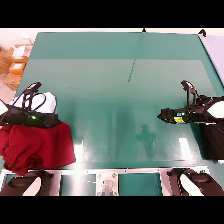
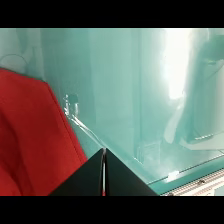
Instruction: Fold the shirts.
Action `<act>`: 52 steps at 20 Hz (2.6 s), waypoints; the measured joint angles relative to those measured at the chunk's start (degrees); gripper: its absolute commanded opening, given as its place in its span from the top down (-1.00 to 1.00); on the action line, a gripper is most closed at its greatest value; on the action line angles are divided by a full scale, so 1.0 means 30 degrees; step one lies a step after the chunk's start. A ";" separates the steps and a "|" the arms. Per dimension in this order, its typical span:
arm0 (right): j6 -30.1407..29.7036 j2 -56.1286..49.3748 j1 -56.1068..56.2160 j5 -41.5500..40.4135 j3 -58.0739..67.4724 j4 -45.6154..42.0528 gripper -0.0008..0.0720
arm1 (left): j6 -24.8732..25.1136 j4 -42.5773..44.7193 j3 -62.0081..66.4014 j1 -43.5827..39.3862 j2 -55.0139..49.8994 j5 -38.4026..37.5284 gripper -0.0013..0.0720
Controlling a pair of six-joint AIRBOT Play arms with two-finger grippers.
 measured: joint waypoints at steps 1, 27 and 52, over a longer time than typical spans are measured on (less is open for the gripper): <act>0.0000 0.0000 0.0000 0.0000 0.0000 0.0007 0.94 | 0.0000 0.0000 0.0000 0.0000 0.0000 0.0000 0.90; 0.0000 0.0000 0.0000 -0.1953 -0.0022 0.0029 0.94 | -0.1836 0.7133 0.4860 0.0663 -0.2157 0.6353 -0.83; 0.0000 0.0000 0.0000 -0.2863 0.0029 0.0007 0.46 | 0.0015 0.1537 1.4928 0.6018 -1.2422 0.2783 0.90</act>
